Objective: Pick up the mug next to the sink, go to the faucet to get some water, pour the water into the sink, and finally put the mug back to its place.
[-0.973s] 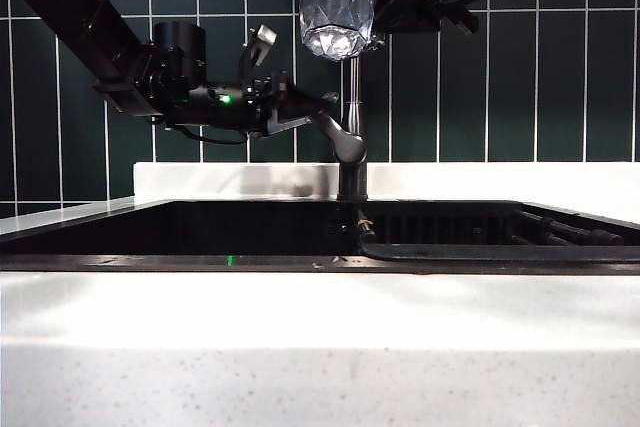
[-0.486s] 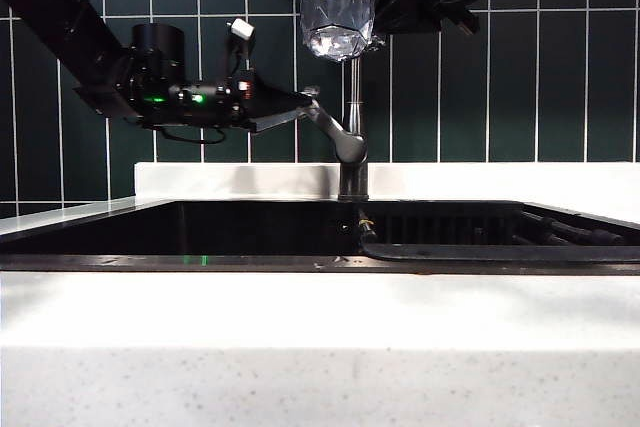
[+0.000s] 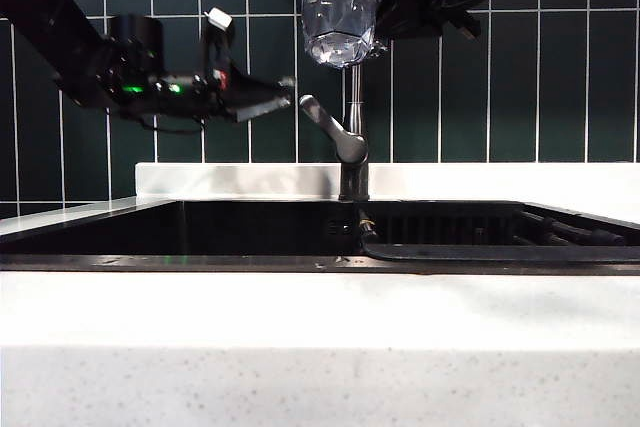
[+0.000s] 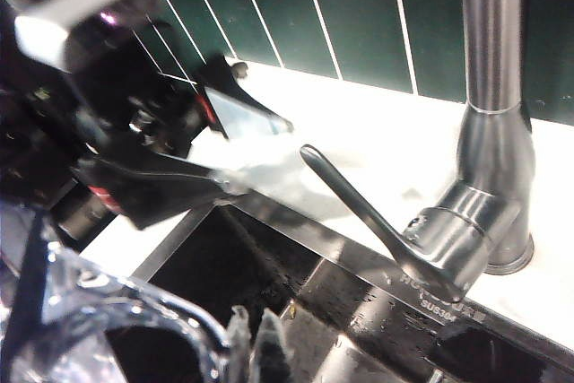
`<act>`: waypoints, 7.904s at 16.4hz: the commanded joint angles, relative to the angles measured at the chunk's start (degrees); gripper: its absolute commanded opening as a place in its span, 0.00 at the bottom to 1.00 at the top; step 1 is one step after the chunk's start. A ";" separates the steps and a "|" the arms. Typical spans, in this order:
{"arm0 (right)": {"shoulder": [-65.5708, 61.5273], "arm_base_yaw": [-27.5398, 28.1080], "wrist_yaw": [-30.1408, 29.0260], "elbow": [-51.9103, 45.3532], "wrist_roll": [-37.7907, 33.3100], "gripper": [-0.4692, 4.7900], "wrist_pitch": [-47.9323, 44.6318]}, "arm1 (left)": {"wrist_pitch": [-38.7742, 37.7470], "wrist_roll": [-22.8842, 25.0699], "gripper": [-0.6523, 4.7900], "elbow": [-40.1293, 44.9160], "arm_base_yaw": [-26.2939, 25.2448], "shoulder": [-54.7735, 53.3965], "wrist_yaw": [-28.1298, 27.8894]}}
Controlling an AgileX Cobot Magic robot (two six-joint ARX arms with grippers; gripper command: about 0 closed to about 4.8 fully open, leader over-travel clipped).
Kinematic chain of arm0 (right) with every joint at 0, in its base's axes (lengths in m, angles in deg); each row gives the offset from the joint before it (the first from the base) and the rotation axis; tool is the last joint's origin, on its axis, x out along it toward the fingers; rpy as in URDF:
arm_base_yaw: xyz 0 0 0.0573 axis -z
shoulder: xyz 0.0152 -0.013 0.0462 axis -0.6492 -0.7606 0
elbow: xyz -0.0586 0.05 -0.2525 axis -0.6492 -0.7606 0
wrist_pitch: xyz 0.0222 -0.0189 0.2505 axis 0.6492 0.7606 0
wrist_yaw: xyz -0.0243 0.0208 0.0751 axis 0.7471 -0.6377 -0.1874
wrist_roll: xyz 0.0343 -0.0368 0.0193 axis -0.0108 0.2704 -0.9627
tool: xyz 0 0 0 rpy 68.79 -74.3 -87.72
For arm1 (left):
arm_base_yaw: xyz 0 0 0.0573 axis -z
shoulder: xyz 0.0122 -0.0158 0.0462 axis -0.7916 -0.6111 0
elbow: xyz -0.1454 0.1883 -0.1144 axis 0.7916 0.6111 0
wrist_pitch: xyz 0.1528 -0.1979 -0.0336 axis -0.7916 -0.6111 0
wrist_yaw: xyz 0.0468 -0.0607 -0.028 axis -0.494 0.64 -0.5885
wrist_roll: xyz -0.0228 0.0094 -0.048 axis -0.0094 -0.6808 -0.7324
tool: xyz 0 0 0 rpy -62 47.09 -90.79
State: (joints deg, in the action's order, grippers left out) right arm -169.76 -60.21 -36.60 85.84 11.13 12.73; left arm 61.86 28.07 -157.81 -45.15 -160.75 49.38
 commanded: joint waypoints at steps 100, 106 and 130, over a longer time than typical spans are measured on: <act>33.81 7.87 22.47 -45.22 9.53 0.08 -23.69 | -12.96 12.20 0.11 54.49 14.19 57.33 -30.67; 32.20 24.22 9.60 -46.80 8.92 0.08 -27.91 | -7.26 12.20 0.11 54.49 21.31 57.29 -35.26; 10.43 35.69 0.83 -46.66 12.55 0.08 -47.06 | -7.39 11.26 0.11 56.68 21.57 57.27 -29.16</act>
State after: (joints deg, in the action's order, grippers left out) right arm -159.49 -24.60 -35.58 38.83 22.96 -32.14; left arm 53.77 39.52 -101.25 -23.65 -103.70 19.77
